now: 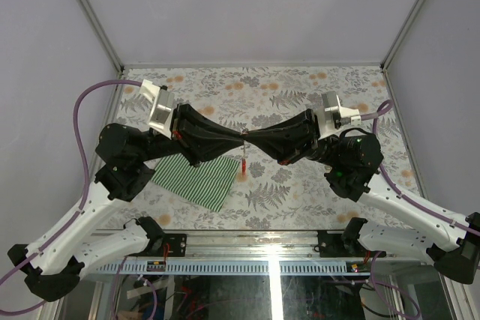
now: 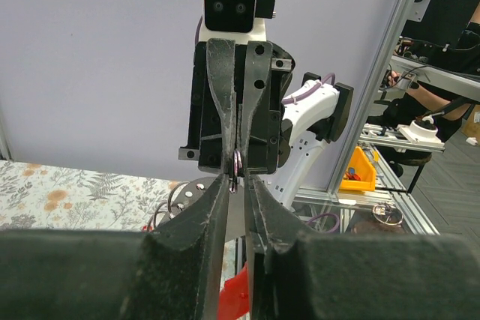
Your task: Put the keys on the keyring
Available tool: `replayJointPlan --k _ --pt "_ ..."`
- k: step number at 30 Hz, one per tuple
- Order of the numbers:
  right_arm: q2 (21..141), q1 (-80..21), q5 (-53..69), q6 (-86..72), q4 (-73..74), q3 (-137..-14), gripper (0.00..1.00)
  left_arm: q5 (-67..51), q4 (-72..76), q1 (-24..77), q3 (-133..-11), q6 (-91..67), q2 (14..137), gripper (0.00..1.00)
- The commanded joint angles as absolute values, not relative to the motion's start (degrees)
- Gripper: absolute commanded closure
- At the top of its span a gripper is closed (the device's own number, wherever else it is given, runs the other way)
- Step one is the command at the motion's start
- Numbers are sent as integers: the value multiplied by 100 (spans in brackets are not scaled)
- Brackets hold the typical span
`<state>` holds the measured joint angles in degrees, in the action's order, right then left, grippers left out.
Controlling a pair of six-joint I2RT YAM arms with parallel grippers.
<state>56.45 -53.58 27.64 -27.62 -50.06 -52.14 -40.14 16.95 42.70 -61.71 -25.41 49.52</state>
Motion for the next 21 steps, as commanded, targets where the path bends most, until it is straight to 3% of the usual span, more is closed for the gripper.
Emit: replayJointPlan --k 1,10,15,21 --pt "5559 -5388 2651 -2700 -5437 -5241 100 -4062 1958 4253 -6174 -2602 4958 87" --pt "5564 -5390 2650 -2676 -5369 -5220 100 -4042 1659 4254 -6310 -2495 4975 99" --pt "5489 -5388 2730 -2570 -5149 -5280 100 -4133 1173 4254 -6548 -2192 5039 100" --pt "5275 -5388 2880 -2265 -4415 -5493 85 -4132 -283 4256 -7008 -1303 5162 100"
